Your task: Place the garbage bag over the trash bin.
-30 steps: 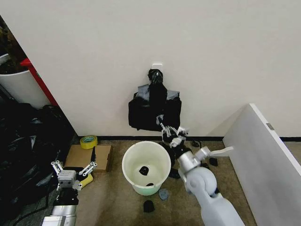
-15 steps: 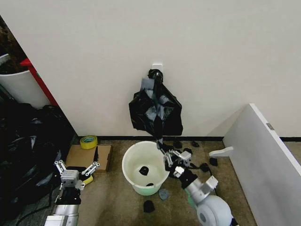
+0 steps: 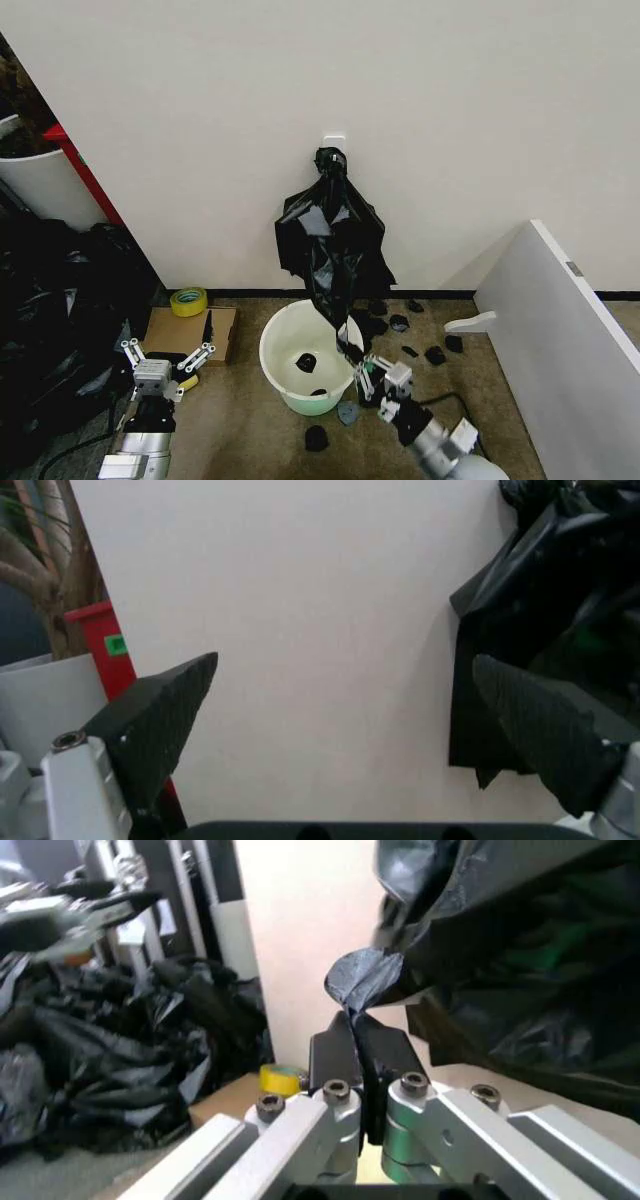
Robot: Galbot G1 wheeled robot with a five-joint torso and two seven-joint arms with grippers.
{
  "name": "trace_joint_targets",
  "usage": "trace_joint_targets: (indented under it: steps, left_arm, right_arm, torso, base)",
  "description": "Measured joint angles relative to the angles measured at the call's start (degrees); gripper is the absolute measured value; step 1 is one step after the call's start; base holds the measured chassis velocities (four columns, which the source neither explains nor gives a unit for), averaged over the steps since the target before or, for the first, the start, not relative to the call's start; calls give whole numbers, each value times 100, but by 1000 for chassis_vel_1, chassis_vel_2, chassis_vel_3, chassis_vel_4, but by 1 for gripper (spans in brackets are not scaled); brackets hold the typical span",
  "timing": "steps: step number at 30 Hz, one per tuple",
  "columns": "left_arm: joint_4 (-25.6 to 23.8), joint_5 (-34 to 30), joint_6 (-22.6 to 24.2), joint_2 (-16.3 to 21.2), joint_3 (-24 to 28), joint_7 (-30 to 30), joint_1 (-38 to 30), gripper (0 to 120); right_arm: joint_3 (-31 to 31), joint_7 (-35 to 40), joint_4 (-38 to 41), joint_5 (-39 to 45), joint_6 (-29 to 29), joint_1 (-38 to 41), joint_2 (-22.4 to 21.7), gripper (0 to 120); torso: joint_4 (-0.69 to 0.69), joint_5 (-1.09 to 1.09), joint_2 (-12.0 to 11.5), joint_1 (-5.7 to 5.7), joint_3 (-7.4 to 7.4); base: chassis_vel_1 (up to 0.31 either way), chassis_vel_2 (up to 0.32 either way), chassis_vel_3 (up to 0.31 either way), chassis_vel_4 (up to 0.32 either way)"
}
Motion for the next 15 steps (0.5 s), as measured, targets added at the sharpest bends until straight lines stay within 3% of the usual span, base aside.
trace_joint_targets:
  steps: [15]
  left_arm:
    - [30,-2,-2,34,82,10,-10,100]
  right_arm:
    - [262,-437,-137,-747,953,-542,-57,0]
  torso:
    - [0,0,0,1,0]
  base:
    - [0,0,0,0]
